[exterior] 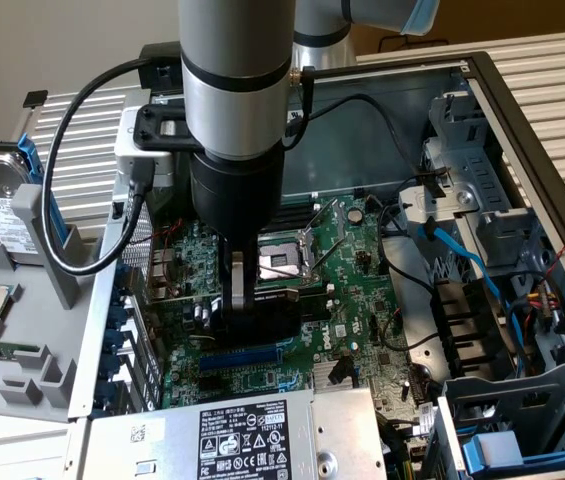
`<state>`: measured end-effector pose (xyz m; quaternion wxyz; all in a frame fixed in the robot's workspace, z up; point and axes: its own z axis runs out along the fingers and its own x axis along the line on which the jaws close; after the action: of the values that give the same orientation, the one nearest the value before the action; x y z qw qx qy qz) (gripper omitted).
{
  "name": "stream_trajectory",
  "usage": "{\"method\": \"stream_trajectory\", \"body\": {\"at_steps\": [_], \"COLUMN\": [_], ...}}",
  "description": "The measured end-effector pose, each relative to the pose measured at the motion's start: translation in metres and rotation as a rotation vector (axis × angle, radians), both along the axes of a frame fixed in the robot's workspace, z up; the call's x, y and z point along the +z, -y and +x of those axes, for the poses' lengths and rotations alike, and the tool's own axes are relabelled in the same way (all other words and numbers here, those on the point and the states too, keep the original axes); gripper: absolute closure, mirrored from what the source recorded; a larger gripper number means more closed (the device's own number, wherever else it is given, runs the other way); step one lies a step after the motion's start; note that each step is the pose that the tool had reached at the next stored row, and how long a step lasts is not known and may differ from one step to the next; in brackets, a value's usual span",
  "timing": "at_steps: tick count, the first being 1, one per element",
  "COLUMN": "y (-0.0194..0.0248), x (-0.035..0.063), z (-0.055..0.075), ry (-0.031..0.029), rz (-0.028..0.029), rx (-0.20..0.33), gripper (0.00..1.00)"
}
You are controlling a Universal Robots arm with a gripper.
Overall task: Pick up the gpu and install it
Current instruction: 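Insert the gpu into the slot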
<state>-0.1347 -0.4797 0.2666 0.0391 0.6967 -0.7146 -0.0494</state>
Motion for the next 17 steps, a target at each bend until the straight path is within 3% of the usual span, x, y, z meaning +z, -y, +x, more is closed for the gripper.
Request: {"method": "stream_trajectory", "body": {"at_steps": [8,17], "y": [0.0001,0.0007], "x": [-0.0003,-0.0008], "z": [0.0003,0.0024], "ry": [-0.0015,-0.0116], "rz": [0.0004,0.0033], "rx": [0.000,0.000], "gripper": [0.73,0.73]}}
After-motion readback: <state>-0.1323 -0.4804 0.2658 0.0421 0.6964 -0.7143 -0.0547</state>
